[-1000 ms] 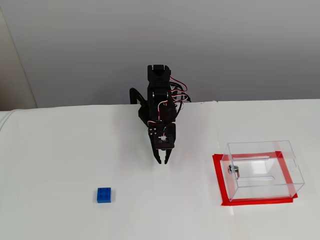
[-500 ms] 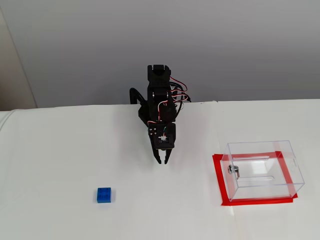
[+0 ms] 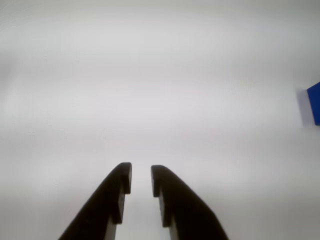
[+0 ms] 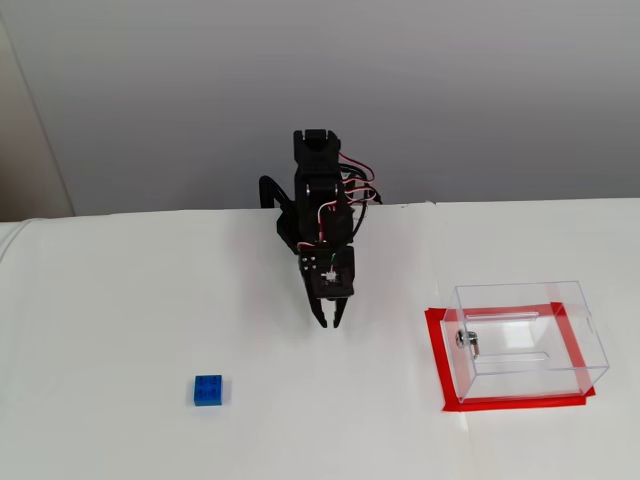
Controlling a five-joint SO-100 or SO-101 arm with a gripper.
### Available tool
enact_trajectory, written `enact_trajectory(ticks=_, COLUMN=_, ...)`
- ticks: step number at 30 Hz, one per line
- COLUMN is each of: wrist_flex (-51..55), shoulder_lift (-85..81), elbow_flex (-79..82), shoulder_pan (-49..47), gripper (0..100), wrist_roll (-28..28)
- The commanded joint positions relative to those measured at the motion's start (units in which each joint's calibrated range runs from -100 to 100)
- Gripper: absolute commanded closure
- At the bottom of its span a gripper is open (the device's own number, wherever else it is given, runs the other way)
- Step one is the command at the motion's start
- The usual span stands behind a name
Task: Pick the blue lego brick and place it into the transparent box
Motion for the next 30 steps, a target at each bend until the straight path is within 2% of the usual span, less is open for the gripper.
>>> enact_trajectory(ticks=1, wrist_flex=-0.07, shoulder_lift=-0.42, elbow_flex=0.77, shoulder_pan=-0.89, gripper=95, wrist_roll=0.12)
enact_trajectory(ticks=13, wrist_flex=0.01, shoulder_lift=3.65, elbow_flex=-9.8, shoulder_pan=-3.92, gripper=95, wrist_roll=-0.35)
enact_trajectory(ticks=21, wrist_flex=0.01, shoulder_lift=17.14, elbow_flex=-24.18, shoulder_pan=-3.33, gripper=95, wrist_roll=-0.35)
enact_trajectory(ticks=30, wrist_flex=-0.07, shoulder_lift=39.54, elbow_flex=-43.26, shoulder_pan=3.99, gripper=95, wrist_roll=-0.5)
